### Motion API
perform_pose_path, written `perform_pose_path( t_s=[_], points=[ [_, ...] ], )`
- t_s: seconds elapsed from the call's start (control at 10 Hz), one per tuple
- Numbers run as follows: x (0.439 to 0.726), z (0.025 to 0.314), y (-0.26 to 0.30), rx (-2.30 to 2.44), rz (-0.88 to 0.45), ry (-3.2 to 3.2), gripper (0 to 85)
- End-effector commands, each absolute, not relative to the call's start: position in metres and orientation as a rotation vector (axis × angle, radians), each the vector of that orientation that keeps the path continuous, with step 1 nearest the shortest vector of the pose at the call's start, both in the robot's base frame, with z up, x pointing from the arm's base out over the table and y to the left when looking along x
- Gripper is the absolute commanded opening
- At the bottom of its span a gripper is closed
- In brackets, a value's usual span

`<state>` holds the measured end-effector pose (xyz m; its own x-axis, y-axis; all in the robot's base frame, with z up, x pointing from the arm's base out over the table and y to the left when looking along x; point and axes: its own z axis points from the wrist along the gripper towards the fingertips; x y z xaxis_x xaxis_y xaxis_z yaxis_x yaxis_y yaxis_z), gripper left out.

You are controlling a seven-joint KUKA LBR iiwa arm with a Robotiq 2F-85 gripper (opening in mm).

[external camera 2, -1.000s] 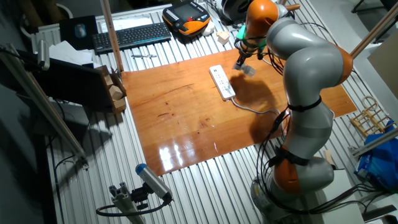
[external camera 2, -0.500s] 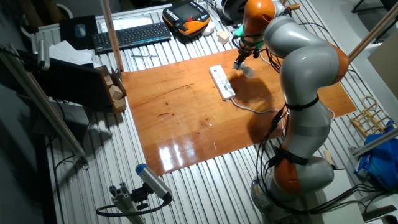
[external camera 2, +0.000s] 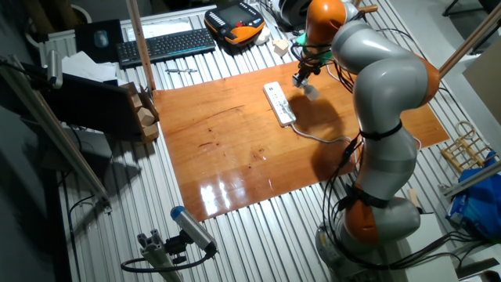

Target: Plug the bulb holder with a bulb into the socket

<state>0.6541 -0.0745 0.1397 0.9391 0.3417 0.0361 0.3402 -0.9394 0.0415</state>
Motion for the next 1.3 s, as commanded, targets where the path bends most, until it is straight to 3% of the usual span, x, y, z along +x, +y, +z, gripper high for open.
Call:
perform_pose_path(
  t_s=[0.0,1.2],
  points=[
    [0.6540,0.1395,-0.0743,3.051,0.064,0.532,0.0],
    [0.6540,0.1395,-0.0743,3.002,0.023,0.741,0.0]
  ],
)
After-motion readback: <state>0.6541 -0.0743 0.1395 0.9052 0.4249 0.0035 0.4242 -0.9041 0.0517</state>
